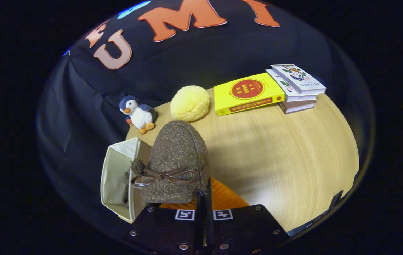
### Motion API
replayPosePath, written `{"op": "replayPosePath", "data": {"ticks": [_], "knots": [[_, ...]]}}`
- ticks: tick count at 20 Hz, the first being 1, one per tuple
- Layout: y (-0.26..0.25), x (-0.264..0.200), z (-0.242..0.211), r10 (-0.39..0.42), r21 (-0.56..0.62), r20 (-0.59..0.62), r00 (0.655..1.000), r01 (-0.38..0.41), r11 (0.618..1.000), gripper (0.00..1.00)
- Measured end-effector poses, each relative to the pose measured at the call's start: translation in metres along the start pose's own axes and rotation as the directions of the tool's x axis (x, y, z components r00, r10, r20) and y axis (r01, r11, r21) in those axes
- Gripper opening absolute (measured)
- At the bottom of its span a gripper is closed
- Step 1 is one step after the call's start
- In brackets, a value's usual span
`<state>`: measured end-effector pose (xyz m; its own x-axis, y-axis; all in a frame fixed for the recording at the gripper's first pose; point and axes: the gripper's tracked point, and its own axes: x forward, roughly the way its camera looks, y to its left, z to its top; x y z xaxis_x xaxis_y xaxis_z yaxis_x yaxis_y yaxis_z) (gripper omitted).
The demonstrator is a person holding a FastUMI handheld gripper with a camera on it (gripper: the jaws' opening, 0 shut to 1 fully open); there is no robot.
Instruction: Open the storage box then place both shoes into the box .Put the left shoe in first, then the right shoe, with the right side of both shoes facing outward in a uniform manner.
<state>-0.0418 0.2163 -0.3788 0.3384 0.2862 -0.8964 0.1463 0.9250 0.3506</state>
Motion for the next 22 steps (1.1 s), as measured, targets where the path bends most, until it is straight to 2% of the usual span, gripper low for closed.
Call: {"op": "replayPosePath", "data": {"ticks": [7, 12, 19, 22], "knots": [[0.104, 0.008, -0.001, 0.086, -0.079, -0.019, 0.996, -0.087, 0.993, 0.04], [0.157, 0.02, -0.009, 0.116, -0.113, -0.038, 0.993, -0.12, 0.986, 0.04], [0.178, 0.057, -0.035, 0.057, -0.11, -0.082, 0.995, -0.066, 0.992, 0.04], [0.17, 0.069, -0.051, -0.013, -0.122, -0.122, 0.992, -0.002, 0.993, 0.07]]}}
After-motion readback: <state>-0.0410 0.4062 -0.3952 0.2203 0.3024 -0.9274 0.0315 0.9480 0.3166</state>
